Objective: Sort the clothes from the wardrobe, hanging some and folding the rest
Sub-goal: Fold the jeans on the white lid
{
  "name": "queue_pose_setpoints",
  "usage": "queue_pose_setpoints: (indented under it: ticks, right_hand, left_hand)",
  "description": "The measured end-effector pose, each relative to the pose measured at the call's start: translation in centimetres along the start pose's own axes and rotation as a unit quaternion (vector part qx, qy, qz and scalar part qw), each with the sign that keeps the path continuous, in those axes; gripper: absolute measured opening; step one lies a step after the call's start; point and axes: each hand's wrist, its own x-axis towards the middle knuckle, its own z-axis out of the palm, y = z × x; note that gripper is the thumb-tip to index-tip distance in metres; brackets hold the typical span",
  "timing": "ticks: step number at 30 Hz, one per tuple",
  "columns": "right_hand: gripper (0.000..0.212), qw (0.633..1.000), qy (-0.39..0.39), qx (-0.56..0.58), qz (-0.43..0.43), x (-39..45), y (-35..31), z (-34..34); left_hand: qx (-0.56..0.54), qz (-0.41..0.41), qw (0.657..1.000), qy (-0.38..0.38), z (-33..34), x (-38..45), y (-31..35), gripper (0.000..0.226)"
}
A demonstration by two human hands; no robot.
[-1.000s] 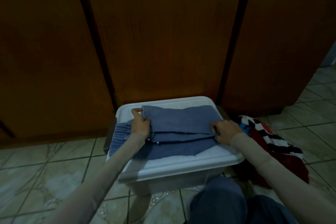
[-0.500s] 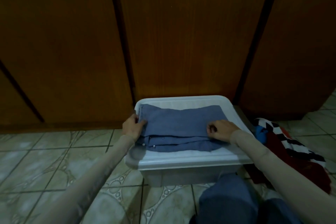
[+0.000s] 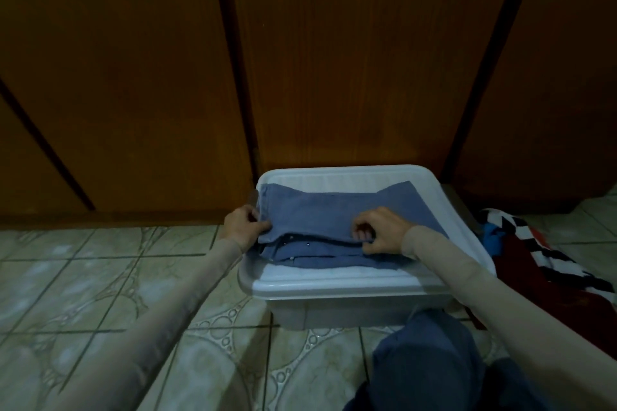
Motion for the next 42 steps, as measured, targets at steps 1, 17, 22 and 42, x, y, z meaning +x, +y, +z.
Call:
queue_pose_setpoints:
  ticks: [1,17,22,42]
  right_hand:
    - [0.016,1.000,-0.024,0.008,0.008,-0.1,0.1,0.0]
    - [0.045,0.977,0.009,-0.161,0.138,0.3,3.9,1.0]
    - [0.044,0.973,0.032,-0.163,0.159,0.2,4.8,0.4]
    - [0.019,0.961,-0.050,0.083,0.259,-3.7,5.5,-3.4]
  left_hand:
    - [0.007,0.009,1.000,0.002,0.2,0.0,-0.1,0.026]
    - [0.514,0.416,0.740,-0.126,1.7,-1.9,0.0,0.056]
    - [0.551,0.468,0.690,-0.040,2.7,-0.3,0.5,0.054]
    - [0.440,0.229,0.860,-0.119,9.7,7.3,2.7,0.070]
